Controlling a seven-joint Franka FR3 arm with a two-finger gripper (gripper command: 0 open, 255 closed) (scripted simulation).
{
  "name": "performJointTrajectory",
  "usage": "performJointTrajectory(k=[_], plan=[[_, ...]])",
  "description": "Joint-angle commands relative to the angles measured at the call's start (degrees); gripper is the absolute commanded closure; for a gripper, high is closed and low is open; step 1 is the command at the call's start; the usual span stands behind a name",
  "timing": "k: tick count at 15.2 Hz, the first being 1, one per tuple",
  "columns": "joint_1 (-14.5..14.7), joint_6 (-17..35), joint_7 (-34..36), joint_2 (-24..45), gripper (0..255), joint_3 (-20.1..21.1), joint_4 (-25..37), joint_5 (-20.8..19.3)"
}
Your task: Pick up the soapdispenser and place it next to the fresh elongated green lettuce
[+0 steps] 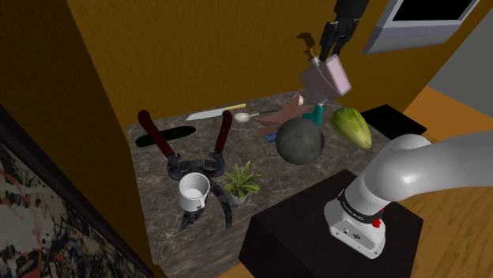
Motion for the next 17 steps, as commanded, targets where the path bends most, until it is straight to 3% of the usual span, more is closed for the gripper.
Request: performJointTrajectory(k=[1,10,17], plan=[[-0.6,1.0,-3.0,2.1,255,-2.6,1.3,-1.4],[-2.6,3.3,-15.2,12.8,255,-13.0,10.5,-4.3],[-4.0,4.1,-25.6,24.4,255,-21.3,21.7,-2.6]])
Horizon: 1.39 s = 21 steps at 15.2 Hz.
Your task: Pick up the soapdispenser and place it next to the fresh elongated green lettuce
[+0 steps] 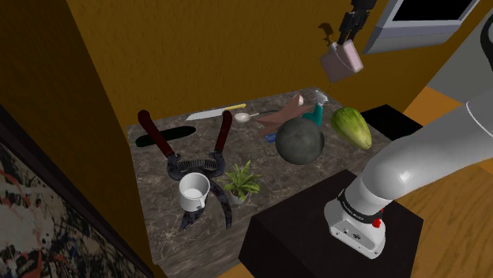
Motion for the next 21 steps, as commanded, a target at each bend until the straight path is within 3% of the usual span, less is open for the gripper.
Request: performJointTrajectory(k=[1,5,21], plan=[[-0.5,0.2,-3.4,4.1,255,-2.5,3.8,1.2],[-2.5,-0.7,-10.5,13.2,255,-7.3,12.9,5.3],[-2.5,12.2,-9.4,10.5,255,-6.8,-2.2,3.9]])
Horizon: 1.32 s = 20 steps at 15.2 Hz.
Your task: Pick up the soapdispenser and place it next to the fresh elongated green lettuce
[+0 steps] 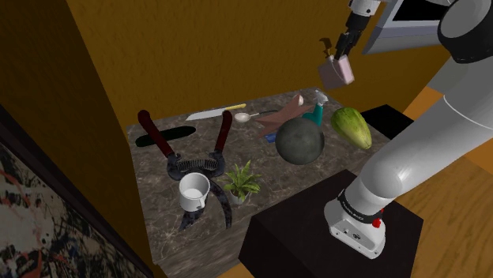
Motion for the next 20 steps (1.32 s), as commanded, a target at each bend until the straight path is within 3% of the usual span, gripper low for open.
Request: performJointTrajectory(k=[1,20], plan=[[0.0,1.7,0.0,-0.2,255,0.0,-1.8,-0.1],[-0.3,16.2,-0.8,2.0,255,-0.7,-14.4,0.9]])
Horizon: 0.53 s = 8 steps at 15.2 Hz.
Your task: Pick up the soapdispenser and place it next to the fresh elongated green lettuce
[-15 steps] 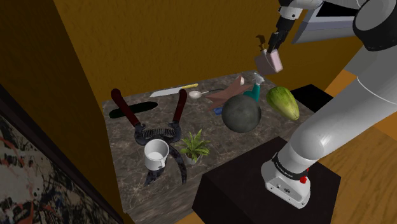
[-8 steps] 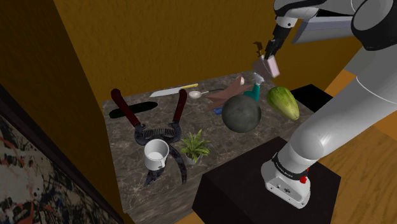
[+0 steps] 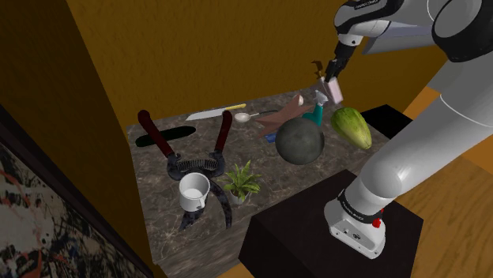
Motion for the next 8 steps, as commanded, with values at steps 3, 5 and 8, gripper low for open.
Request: performJointTrajectory(k=[3,5,8], plan=[[-0.1,3.1,-0.5,1.2,255,-0.2,-2.0,0.7],[-0.1,4.6,-0.8,1.8,255,-0.3,-3.0,1.1],[-0.2,6.9,-1.3,2.9,255,-0.4,-4.4,1.7]])
